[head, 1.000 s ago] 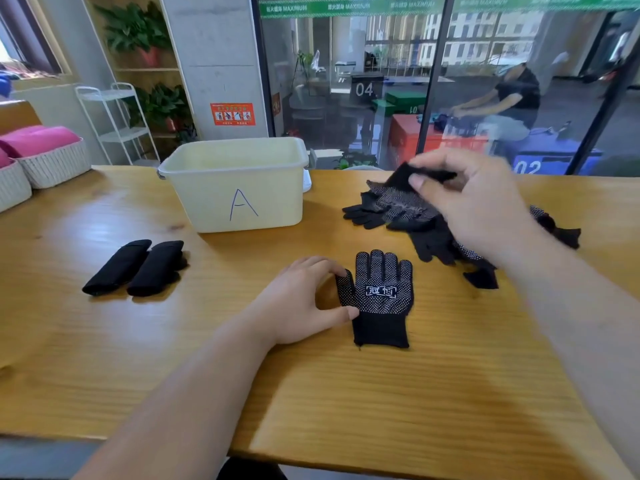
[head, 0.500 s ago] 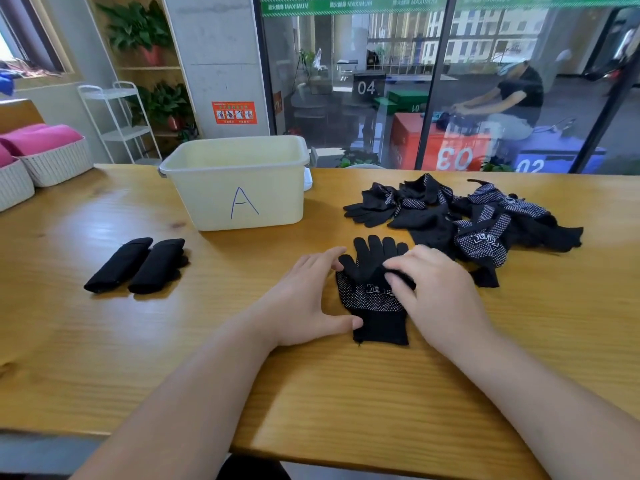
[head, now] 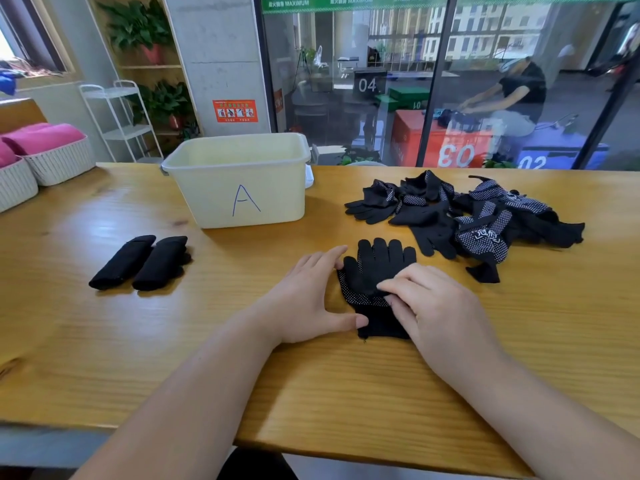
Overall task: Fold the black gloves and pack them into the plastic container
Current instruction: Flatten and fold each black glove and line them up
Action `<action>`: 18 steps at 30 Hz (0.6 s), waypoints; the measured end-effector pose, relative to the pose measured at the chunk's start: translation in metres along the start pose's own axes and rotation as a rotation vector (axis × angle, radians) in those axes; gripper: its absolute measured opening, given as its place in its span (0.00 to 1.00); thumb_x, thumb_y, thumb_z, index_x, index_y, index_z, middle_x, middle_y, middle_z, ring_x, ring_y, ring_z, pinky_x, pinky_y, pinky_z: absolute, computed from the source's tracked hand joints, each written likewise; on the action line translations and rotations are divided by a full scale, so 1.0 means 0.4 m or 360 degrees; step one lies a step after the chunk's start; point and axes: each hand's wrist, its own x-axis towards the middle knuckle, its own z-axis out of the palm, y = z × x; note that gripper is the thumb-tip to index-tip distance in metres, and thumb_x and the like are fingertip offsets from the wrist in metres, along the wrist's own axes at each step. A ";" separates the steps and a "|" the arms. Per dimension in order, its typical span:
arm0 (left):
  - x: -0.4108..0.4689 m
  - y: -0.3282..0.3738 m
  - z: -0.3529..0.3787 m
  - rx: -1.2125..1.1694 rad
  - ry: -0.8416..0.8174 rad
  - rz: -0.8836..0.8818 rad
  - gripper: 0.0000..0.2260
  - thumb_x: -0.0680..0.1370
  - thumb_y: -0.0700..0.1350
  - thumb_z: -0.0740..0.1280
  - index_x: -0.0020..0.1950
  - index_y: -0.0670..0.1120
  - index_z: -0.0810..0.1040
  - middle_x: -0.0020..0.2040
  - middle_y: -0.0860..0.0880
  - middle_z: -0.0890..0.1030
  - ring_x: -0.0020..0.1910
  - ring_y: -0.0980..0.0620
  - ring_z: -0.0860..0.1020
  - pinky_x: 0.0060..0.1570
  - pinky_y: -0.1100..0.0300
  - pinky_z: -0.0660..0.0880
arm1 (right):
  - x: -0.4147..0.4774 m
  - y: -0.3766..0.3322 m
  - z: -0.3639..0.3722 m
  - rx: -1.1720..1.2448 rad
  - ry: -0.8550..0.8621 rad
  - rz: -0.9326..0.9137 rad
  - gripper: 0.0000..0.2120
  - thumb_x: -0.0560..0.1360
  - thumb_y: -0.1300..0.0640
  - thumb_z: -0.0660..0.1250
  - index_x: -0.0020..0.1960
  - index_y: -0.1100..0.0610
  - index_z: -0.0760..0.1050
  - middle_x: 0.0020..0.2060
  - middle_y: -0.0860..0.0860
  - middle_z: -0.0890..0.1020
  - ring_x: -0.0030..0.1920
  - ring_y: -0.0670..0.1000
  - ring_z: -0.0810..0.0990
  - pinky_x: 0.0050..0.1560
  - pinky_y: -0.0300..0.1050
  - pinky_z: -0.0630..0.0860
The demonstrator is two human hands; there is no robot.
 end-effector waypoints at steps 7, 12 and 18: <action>-0.001 0.006 0.001 -0.0008 0.0018 -0.0022 0.57 0.68 0.74 0.75 0.87 0.56 0.48 0.76 0.58 0.67 0.79 0.56 0.60 0.81 0.50 0.61 | -0.004 -0.027 0.001 -0.0033 0.0003 -0.0106 0.09 0.78 0.63 0.75 0.58 0.54 0.85 0.47 0.46 0.80 0.45 0.50 0.78 0.41 0.47 0.77; -0.001 0.011 -0.001 0.0019 0.0024 -0.0036 0.58 0.68 0.75 0.75 0.87 0.56 0.48 0.76 0.58 0.67 0.78 0.57 0.61 0.80 0.50 0.62 | -0.019 -0.009 0.006 -0.0111 -0.0067 -0.0173 0.13 0.75 0.66 0.76 0.58 0.54 0.84 0.48 0.47 0.80 0.43 0.52 0.77 0.40 0.49 0.76; 0.001 0.011 0.000 0.0053 0.0030 -0.0054 0.59 0.67 0.77 0.73 0.87 0.55 0.48 0.76 0.57 0.67 0.78 0.56 0.61 0.80 0.48 0.63 | -0.019 -0.016 0.001 -0.0093 -0.0125 -0.0180 0.12 0.77 0.63 0.76 0.58 0.52 0.83 0.49 0.46 0.80 0.44 0.51 0.76 0.39 0.49 0.75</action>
